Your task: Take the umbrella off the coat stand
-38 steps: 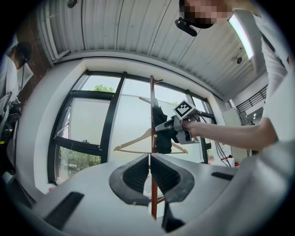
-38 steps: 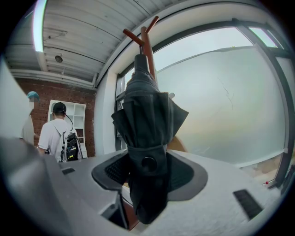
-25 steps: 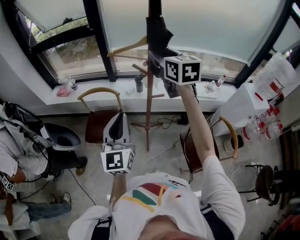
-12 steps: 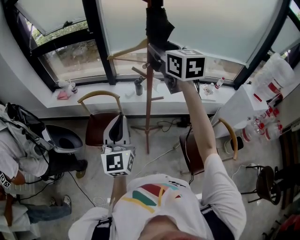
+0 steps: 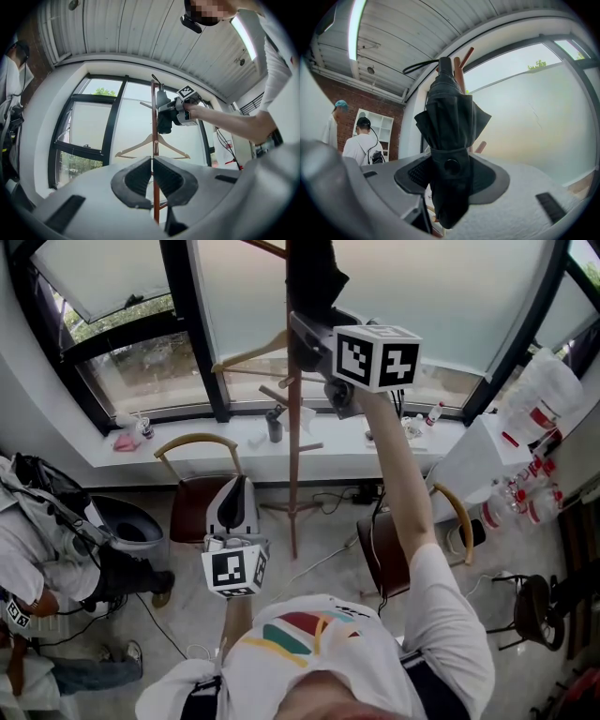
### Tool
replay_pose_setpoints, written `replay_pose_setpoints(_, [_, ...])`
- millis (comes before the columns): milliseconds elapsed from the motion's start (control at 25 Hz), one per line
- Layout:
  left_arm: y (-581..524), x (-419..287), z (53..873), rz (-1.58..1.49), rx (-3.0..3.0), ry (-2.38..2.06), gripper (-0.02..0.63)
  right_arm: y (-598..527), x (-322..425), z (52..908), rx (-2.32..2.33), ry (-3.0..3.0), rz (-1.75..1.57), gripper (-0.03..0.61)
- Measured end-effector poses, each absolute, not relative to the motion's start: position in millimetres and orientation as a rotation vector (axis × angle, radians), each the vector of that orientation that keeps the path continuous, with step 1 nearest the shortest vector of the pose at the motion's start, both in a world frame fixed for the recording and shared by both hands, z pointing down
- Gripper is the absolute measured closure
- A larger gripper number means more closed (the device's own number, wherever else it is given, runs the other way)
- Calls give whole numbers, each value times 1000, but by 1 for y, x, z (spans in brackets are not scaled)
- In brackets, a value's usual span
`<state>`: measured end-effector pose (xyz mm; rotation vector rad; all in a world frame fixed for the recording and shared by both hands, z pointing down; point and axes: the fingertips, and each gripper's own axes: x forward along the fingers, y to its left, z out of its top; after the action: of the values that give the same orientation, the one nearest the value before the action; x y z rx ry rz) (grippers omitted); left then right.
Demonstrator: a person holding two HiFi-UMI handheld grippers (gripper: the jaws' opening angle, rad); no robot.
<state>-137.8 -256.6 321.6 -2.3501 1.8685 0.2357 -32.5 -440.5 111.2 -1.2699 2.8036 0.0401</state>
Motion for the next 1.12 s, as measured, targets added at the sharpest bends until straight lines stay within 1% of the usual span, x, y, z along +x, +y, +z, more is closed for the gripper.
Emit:
replay_pose_setpoints(320, [-255,-138,320,228,-2354,1864,603,-402,-27,81,-1224,2723,196,368])
replay_pose_setpoints(600, [-255,-135,321,223,-2357,1853,603,-368,-13,86,-1291,2610,365,368])
replay_pose_setpoints(1120, [-249,-126,317,214,-2353,1826,603,-311,10,130,-1300,2437,340,368])
